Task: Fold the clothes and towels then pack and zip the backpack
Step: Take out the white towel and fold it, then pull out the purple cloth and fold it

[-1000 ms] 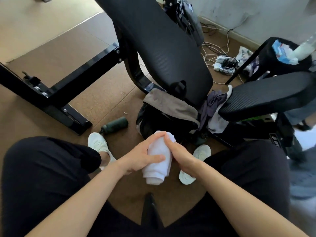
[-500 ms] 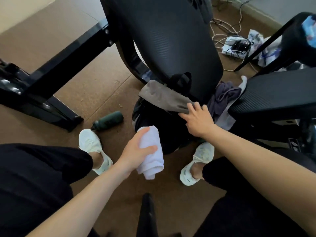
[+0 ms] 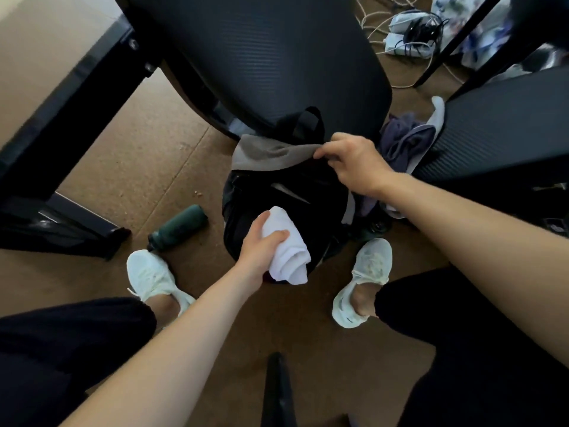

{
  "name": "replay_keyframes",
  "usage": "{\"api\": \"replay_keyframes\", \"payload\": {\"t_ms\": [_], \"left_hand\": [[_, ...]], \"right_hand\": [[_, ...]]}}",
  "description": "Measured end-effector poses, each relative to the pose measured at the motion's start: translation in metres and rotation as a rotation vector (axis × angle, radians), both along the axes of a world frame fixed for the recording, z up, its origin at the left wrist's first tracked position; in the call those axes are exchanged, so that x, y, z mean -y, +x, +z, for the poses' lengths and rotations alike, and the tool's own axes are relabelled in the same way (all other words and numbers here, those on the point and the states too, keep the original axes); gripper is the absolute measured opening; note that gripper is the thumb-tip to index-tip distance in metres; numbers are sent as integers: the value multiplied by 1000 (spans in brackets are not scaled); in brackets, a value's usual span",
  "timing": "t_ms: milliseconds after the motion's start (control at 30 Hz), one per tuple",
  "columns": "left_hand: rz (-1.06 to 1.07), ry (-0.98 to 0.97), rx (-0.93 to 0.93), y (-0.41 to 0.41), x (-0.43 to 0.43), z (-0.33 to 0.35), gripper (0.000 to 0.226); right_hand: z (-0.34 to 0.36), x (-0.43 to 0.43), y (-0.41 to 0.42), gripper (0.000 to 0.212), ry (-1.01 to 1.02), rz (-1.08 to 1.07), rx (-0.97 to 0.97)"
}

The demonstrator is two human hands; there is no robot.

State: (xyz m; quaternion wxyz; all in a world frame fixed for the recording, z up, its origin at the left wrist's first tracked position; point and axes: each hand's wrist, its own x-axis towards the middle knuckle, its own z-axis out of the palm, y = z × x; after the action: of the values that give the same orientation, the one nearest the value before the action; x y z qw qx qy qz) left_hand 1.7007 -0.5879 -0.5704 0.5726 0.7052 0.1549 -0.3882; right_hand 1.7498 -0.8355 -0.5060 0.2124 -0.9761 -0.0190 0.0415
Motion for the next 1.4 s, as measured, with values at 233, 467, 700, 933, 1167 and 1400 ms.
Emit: {"api": "replay_keyframes", "payload": {"t_ms": [233, 467, 700, 933, 1167, 1400], "left_hand": [[142, -127, -72, 36, 47, -35, 79], [278, 224, 222, 60, 106, -74, 100], [-317, 500, 9, 69, 101, -132, 133], [-597, 671, 855, 49, 67, -128, 80], [-1333, 822, 820, 77, 90, -146, 85], [-1140, 723, 758, 74, 117, -111, 60]], "right_hand": [[20, 14, 8, 34, 84, -23, -52], [26, 22, 14, 40, 94, 7, -126], [34, 40, 26, 40, 156, -15, -252], [31, 38, 29, 41, 157, -21, -246], [28, 38, 24, 46, 123, 10, -291], [20, 36, 19, 51, 108, 35, -321]]}}
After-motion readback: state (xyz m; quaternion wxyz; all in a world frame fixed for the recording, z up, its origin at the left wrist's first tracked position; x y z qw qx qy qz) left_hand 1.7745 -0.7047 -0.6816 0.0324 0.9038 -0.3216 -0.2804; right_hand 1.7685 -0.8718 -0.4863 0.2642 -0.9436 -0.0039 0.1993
